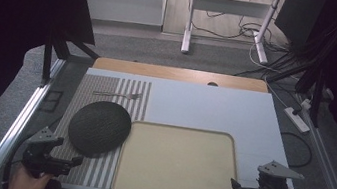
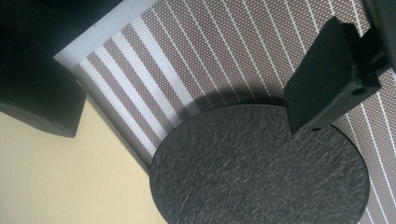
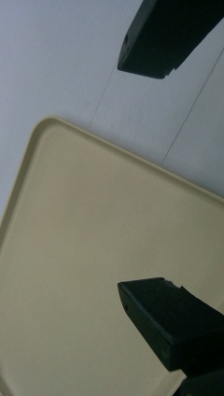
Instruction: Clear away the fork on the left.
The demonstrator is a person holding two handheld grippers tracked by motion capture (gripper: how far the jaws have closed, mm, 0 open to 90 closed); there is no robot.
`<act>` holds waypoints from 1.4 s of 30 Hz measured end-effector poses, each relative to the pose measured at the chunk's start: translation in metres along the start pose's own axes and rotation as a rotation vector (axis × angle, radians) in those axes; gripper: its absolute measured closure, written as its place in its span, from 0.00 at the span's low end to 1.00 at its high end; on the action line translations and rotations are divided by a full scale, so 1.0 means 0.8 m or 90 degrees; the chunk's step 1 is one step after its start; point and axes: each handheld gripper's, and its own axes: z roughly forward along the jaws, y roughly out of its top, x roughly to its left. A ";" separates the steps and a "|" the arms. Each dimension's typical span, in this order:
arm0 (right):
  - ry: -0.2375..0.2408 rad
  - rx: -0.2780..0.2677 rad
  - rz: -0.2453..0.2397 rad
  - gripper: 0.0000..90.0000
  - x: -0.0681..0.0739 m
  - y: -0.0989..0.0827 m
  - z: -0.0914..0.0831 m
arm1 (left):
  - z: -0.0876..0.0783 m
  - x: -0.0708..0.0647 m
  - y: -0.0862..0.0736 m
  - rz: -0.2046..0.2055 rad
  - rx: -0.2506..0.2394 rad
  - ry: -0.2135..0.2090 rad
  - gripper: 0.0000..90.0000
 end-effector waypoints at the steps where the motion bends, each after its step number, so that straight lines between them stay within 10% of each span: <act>1: 0.002 0.001 -0.001 0.00 0.000 0.000 0.000 | 0.000 0.000 0.000 0.001 0.001 0.001 0.01; 42: 0.024 0.020 -0.014 0.00 0.001 0.001 0.005 | 0.012 0.004 0.013 0.022 0.009 -0.036 0.00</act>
